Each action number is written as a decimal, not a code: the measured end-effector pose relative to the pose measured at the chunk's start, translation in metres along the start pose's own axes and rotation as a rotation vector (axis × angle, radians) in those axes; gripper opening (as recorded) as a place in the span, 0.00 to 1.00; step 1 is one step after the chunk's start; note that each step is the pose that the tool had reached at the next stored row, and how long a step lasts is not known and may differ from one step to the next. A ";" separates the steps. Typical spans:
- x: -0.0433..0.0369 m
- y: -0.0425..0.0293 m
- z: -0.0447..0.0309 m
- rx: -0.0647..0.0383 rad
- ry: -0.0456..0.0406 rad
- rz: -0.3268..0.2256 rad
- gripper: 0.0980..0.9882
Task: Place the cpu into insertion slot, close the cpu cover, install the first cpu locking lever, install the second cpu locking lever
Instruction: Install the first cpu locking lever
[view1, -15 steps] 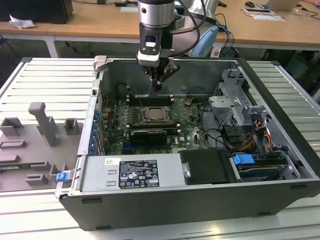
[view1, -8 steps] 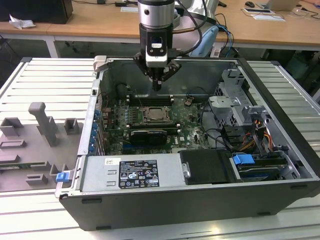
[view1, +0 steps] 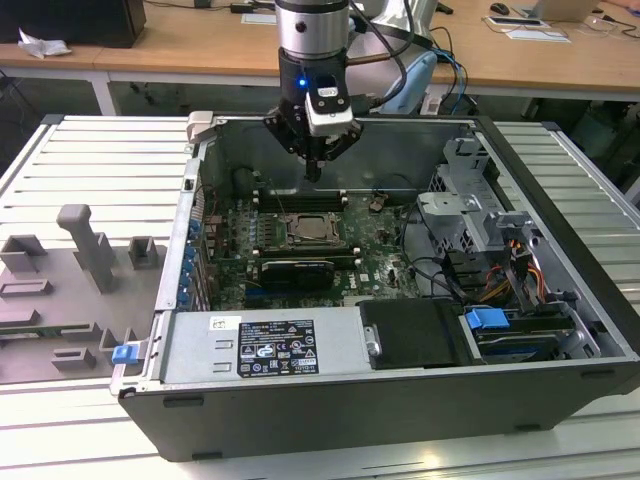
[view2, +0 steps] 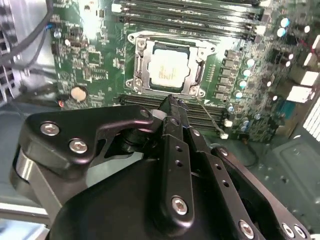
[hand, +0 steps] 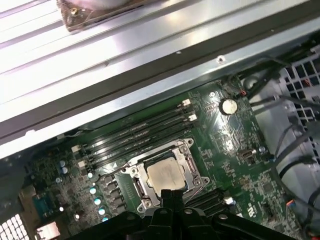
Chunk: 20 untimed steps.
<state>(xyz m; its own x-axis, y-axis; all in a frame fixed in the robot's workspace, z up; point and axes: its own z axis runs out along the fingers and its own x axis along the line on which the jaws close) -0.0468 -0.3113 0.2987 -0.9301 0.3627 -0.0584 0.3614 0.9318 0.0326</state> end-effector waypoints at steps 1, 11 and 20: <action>0.0000 0.0000 0.0000 0.000 0.0036 -0.020 0.01; 0.0001 0.0001 0.0011 0.003 0.0424 -0.238 0.01; 0.0001 0.0001 0.0013 -0.005 0.0466 -0.412 0.01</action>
<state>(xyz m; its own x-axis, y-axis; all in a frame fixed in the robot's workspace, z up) -0.0467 -0.3111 0.2974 -0.9989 -0.0417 -0.0222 -0.0422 0.9989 0.0206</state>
